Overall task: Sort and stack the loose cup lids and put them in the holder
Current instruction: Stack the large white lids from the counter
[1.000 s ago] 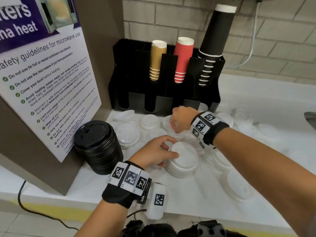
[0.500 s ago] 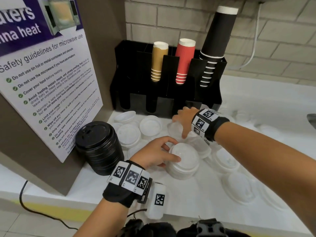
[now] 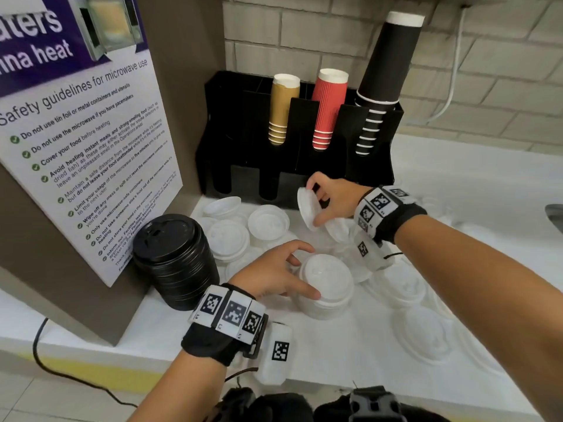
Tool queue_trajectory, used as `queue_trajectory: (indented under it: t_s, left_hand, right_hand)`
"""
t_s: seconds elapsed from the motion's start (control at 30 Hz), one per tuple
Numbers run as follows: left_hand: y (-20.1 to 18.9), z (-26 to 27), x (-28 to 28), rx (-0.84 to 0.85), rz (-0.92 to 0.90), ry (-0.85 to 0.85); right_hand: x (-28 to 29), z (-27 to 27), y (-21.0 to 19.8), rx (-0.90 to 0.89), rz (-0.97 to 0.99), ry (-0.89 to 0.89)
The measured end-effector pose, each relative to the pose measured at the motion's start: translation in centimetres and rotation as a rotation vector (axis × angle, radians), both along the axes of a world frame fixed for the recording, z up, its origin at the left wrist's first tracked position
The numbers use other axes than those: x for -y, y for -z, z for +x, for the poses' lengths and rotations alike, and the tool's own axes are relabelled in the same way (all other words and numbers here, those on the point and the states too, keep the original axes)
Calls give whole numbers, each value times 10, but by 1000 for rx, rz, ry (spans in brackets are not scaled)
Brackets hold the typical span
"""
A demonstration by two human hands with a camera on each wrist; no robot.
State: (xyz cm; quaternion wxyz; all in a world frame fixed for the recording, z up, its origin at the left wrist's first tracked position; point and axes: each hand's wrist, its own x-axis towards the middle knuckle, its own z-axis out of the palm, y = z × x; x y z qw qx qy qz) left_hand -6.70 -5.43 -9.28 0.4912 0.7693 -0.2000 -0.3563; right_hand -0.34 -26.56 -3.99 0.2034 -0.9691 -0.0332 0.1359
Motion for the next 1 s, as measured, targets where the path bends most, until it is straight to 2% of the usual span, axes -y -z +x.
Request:
queue_trajectory:
  t_s: [0.17,0.27,0.37,0.43,0.53,0.73,1.0]
  left_hand:
    - [0,-1,-2,38,43,52]
    - [2,-2,-2,34,40,75]
    - [4,-4,0,43,30,70]
    - [5,-4,3,49,25,69]
    - [6,-4,5,46,23,81]
    - [9,-4,6,59,25,83]
    - [11,-5,8,71,14,70]
  right_hand:
    - [8,-27,-32,149,511,152]
    - [11,-60,-42,252,672,215]
    - [10,-99,-32,307,676,249]
    - [7,-122,-17,320,598,267]
    - [-2,-146,7,268,535,318]
    - [-18,-163,27,179,535,310]
    - [-28,-163,34,180,402,249]
